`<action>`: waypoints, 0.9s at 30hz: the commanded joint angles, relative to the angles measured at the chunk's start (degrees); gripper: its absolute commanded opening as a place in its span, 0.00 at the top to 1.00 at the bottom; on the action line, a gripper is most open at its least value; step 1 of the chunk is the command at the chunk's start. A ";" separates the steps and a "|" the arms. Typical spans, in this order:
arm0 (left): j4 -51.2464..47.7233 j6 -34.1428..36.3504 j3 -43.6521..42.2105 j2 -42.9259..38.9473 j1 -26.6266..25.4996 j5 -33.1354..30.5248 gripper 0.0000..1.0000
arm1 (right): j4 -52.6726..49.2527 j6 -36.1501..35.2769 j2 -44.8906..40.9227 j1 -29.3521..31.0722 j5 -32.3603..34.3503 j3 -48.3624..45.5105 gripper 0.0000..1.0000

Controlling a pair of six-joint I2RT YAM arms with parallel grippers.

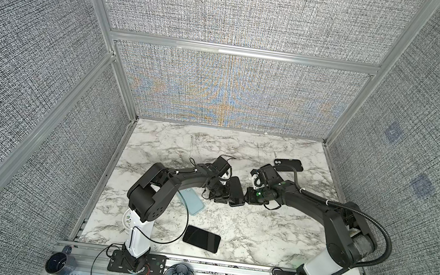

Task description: Put the phone into the phone case

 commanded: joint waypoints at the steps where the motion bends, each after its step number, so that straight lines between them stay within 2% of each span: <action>1: -0.61 0.66 0.32 0.62 0.08 -0.66 0.60 | -0.50 -0.82 0.48 -0.08 0.02 0.30 0.79; 7: -0.98 1.30 0.29 1.42 0.04 -1.01 0.61 | -0.58 -0.91 0.62 -0.10 -0.11 -0.36 0.79; 18: -0.04 1.58 0.29 3.01 0.11 -1.27 0.71 | 0.89 -0.58 1.59 -0.29 0.01 -1.94 0.80; 27: 0.73 1.62 0.04 4.26 0.14 -1.17 0.77 | 1.95 -0.65 2.91 -0.41 0.28 -3.00 0.82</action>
